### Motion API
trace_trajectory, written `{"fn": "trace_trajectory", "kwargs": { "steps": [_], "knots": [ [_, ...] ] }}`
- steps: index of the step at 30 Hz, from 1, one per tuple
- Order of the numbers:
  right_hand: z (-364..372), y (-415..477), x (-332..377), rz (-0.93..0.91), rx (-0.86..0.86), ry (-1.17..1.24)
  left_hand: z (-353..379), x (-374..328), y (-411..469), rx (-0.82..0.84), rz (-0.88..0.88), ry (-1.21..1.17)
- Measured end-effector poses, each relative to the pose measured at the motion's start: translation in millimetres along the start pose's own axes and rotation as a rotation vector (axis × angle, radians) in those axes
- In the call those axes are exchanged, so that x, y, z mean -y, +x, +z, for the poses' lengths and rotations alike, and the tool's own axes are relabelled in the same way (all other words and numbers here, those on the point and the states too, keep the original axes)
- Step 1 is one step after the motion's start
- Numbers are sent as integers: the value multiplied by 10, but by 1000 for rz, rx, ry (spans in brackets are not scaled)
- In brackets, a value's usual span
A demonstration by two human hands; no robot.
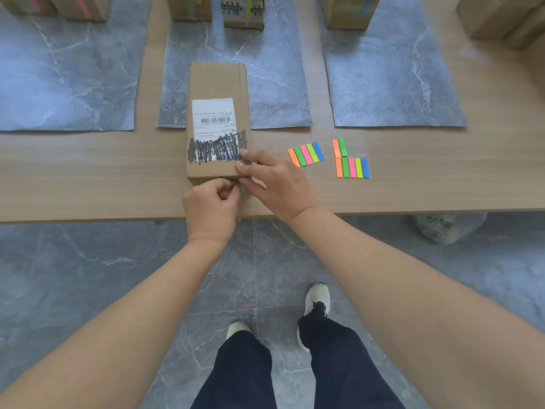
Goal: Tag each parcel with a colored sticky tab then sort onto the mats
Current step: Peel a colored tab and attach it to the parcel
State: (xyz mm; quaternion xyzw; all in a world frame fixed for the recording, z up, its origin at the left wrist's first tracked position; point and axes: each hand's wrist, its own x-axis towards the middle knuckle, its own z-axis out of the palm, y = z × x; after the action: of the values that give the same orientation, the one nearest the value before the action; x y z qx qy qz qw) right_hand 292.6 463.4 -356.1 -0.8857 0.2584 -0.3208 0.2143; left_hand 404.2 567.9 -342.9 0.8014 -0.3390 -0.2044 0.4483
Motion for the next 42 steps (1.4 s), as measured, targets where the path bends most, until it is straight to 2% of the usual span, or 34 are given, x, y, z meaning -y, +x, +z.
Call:
{"fn": "trace_trajectory", "kwargs": {
  "steps": [7, 11, 15, 19, 22, 27, 31, 33, 37, 38, 42],
  "knots": [
    [98, -16, -81, -41, -84, -10, 73, 4, -42, -80, 26, -1],
    [102, -20, -92, -63, -100, 5, 68, 148, 5, -118, -66, -11],
    [104, -15, -108, -67, -97, 14, 43, 190, 29, -85, -111, 24],
    [137, -23, -71, -38, -93, -13, -89, 281, 52, -52, -249, 35],
    [167, -63, -31, -17, -80, -37, -300, 369, 71, -102, -355, 8],
    [203, -78, 58, 27, -65, -76, -544, 330, 215, -228, -393, -221],
    [141, -64, 125, 92, -25, 48, -557, 75, 319, -146, -382, -448],
    [68, -47, 227, 232, -19, 190, -527, -49, 349, -67, -408, -525],
    [-53, 115, 479, 891, 45, 519, -498, -161, 363, 32, -445, -572],
    [-80, 165, 524, 997, 74, 575, -506, -184, 361, 37, -459, -590],
    [-189, 303, 678, 1072, 41, 604, -554, -289, 346, 54, -486, -629]
  ]
}}
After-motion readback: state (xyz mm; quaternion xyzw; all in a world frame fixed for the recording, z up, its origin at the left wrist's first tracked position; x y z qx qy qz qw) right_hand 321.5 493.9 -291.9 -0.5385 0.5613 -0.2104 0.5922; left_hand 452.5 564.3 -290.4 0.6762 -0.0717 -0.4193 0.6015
